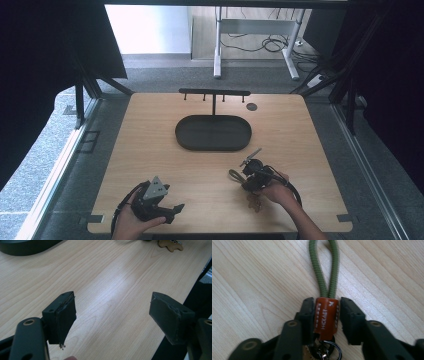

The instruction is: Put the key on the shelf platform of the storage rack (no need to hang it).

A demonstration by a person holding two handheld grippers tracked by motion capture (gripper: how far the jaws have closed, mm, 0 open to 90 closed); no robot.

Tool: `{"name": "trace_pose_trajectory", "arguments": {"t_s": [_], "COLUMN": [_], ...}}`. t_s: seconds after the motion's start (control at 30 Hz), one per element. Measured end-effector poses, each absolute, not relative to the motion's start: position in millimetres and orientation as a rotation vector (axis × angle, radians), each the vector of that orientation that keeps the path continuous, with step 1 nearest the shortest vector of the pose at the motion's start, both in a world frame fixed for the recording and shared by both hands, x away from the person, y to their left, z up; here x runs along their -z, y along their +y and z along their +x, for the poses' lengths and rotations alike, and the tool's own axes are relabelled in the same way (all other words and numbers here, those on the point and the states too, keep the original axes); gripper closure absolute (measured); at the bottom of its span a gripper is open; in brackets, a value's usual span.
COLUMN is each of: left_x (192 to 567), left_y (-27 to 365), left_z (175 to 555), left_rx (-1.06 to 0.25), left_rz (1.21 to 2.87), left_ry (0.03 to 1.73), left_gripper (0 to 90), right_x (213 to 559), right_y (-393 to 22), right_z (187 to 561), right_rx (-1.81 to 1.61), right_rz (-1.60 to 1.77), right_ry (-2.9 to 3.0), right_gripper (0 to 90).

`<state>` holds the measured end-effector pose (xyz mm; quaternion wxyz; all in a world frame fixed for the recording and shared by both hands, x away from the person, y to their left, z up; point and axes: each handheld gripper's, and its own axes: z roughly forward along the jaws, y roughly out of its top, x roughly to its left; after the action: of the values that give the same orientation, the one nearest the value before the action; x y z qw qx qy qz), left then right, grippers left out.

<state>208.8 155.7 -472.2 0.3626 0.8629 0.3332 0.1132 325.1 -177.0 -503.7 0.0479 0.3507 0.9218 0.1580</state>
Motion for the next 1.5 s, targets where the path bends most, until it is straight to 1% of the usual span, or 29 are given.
{"name": "trace_pose_trajectory", "arguments": {"t_s": [0.33, 0.77, 1.13, 1.17, 1.5], "left_x": [472, 471, 470, 470, 470], "left_y": [156, 156, 156, 155, 155], "left_z": [209, 208, 208, 208, 208], "left_rx": [-0.292, -0.293, -0.297, -0.297, -0.296], "left_rz": [2.221, 2.219, 2.218, 2.219, 2.222], "left_ry": [0.860, 0.856, 0.852, 0.851, 0.852], "left_gripper": [22.0, 21.9, 21.9, 21.9, 21.9], "right_x": [502, 475, 443, 436, 415], "right_y": [-181, -189, -191, -193, -197], "right_z": [326, 324, 321, 321, 322], "right_rx": [-0.507, -0.596, -0.646, -0.657, -0.674], "right_rz": [1.079, 1.067, 1.021, 1.008, 0.984], "right_ry": [2.823, 2.787, 2.750, 2.740, 2.707], "right_gripper": [69.1, 69.2, 69.6, 69.7, 69.8]}}
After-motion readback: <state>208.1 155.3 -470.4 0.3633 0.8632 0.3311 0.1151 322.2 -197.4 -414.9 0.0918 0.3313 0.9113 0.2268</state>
